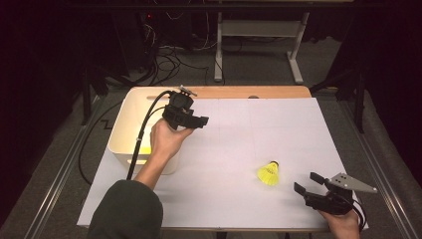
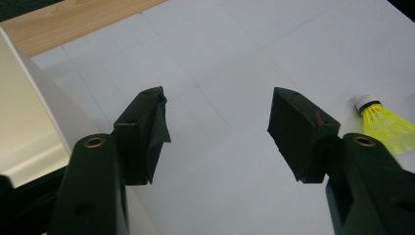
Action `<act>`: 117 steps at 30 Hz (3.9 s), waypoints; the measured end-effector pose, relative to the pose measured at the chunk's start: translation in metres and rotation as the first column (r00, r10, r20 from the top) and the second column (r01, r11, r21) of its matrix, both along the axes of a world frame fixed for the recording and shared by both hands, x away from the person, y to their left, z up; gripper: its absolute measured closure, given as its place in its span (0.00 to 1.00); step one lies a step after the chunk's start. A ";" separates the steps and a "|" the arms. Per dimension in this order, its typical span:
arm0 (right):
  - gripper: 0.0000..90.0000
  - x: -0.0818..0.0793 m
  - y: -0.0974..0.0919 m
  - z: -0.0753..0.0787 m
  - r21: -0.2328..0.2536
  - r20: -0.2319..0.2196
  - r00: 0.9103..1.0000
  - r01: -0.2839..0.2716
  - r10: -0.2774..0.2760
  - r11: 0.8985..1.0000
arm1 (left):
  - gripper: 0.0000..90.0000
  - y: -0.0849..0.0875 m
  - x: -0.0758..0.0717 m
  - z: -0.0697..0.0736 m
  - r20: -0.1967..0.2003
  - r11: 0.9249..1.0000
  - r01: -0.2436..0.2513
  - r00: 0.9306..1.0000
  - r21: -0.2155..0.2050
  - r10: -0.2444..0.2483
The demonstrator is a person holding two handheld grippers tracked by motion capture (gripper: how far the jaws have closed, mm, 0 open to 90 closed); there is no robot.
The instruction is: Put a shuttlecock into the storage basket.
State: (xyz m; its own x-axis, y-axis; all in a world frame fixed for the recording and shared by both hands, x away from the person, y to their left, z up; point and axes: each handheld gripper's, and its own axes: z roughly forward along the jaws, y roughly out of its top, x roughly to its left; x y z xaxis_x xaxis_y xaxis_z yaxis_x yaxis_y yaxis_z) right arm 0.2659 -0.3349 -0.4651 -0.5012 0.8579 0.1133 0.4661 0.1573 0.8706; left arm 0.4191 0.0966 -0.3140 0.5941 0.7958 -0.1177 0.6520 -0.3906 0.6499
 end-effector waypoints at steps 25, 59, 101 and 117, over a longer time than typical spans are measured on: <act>0.27 0.000 0.000 0.000 0.000 0.001 1.000 0.002 -0.002 1.000 | 0.44 -0.014 -0.002 -0.014 -0.011 0.999 0.032 0.999 -0.011 -0.032; 0.27 0.000 0.000 0.000 -0.002 0.002 1.000 0.000 0.000 1.000 | 0.44 -0.037 -0.006 -0.035 -0.030 0.998 0.062 0.998 0.000 -0.062; 0.27 0.000 0.000 0.001 0.002 0.009 1.000 -0.002 0.002 1.000 | 0.42 -0.053 -0.015 -0.060 -0.066 0.996 0.083 0.995 0.022 -0.081; 0.27 0.000 -0.002 0.000 0.003 0.005 1.000 0.012 -0.012 1.000 | 0.42 -0.050 -0.021 -0.070 -0.077 0.996 0.082 0.994 0.020 -0.080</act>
State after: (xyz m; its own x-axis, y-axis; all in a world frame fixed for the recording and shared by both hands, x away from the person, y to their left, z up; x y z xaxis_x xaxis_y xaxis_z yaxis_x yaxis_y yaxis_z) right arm 0.2661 -0.3368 -0.4648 -0.4916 0.8635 0.1131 0.4635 0.1495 0.8734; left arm 0.3984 0.0471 -0.3841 0.6467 0.7483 -0.1477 0.6649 -0.4583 0.5898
